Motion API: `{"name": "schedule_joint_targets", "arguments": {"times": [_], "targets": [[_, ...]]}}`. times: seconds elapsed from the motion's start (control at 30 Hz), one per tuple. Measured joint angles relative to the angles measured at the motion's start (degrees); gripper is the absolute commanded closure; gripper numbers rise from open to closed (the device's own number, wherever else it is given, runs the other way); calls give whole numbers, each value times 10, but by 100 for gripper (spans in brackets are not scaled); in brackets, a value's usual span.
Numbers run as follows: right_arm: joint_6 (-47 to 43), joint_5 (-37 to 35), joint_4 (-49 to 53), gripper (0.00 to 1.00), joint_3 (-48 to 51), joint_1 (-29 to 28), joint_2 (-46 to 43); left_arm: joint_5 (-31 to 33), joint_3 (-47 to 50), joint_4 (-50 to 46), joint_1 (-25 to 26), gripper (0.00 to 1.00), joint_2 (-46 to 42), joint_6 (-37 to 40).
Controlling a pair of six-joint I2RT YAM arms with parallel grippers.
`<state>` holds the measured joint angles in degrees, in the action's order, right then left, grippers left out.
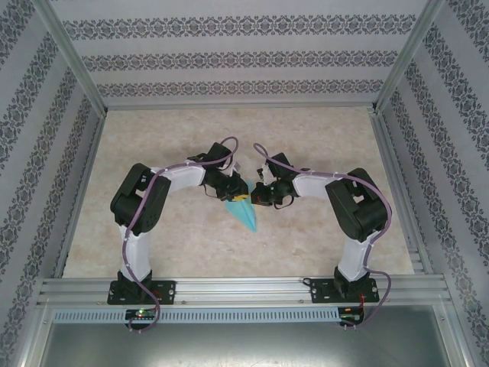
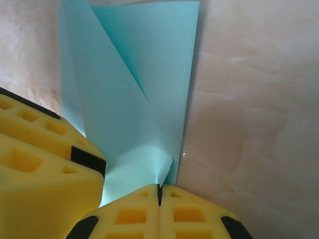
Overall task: Fold a paper plane with a square sheet of paper (fold left side to right side)
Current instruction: Fourth fold the wing at the center of the table.
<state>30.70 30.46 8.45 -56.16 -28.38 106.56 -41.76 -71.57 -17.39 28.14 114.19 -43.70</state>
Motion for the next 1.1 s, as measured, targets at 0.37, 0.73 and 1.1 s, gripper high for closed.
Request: {"name": "schedule_joint_targets", "arguments": {"times": [0.37, 0.73, 1.1], "targets": [[-10, -2, 6, 96, -3, 0, 0, 19, 1, -1, 0, 79, 5, 3], [-12, -6, 12, 96, -5, -4, 0, 35, 21, 0, 0, 80, 5, 10], [-11, -7, 22, 82, -11, -3, 0, 36, 46, 33, 0, 80, -2, 12]]}}
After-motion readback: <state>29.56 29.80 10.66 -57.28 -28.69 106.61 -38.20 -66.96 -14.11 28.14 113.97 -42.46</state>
